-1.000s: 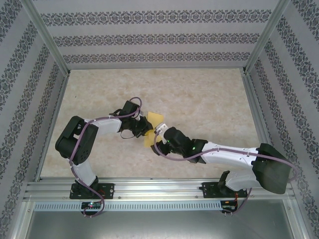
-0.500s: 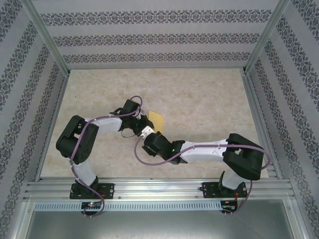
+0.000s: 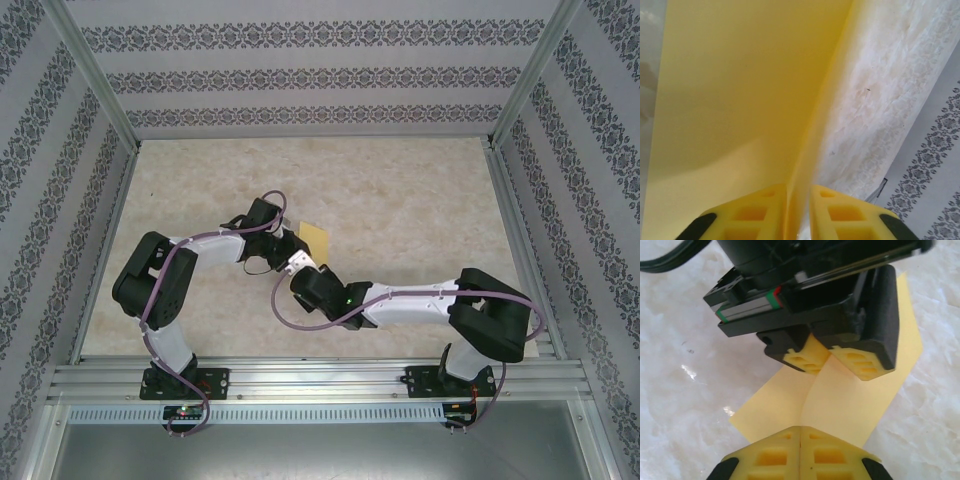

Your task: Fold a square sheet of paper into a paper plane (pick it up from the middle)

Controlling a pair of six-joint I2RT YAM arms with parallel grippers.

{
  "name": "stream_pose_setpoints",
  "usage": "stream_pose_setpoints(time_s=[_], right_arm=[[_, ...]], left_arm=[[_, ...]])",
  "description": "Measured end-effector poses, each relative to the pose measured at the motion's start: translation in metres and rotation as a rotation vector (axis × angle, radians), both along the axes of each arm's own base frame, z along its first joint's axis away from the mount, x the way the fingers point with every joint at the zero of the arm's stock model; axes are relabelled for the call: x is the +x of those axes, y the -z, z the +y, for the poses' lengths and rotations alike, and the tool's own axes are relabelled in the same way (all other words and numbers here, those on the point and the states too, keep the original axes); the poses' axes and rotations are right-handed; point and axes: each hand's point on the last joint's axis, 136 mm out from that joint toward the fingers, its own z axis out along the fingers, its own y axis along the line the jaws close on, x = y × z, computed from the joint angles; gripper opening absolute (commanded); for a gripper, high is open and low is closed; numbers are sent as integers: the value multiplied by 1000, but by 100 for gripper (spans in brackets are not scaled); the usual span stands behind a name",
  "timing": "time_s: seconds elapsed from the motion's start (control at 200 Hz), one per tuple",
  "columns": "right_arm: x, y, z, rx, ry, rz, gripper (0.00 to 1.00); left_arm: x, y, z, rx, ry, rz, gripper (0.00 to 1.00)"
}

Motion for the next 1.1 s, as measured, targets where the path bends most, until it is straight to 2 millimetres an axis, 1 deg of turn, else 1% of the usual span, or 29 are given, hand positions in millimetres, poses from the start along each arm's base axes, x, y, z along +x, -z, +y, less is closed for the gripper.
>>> stream_pose_setpoints(time_s=[0.085,0.13,0.19,0.24,0.275,0.44,0.609,0.669,0.754,0.874,1.099], right_arm=[[4,0,-5,38,5,35,0],[5,1,-8,63,4,62,0],[8,4,-9,108,2,111,0],[11,6,-10,145,6,148,0],[13,7,-12,175,9,181,0],[18,10,-14,290,-2,309,0],[23,6,-14,391,-31,415,0],[23,9,-16,408,-41,451,0],[22,18,-20,412,-46,514,0],[24,26,-24,417,-44,584,0],[31,31,-29,424,-28,639,0]], left_arm=[[2,0,5,39,-3,-14,32],[2,0,9,68,-5,-24,38],[2,-3,16,108,-11,-42,41],[3,-6,22,144,-14,-65,46],[3,-9,26,165,-17,-80,47],[2,-25,44,248,-40,-145,48],[1,-36,51,271,-50,-191,49],[-2,-35,53,274,-47,-194,49],[-7,-32,55,276,-38,-189,48],[-13,-29,54,267,-13,-181,47],[-22,-26,49,239,33,-173,46]])
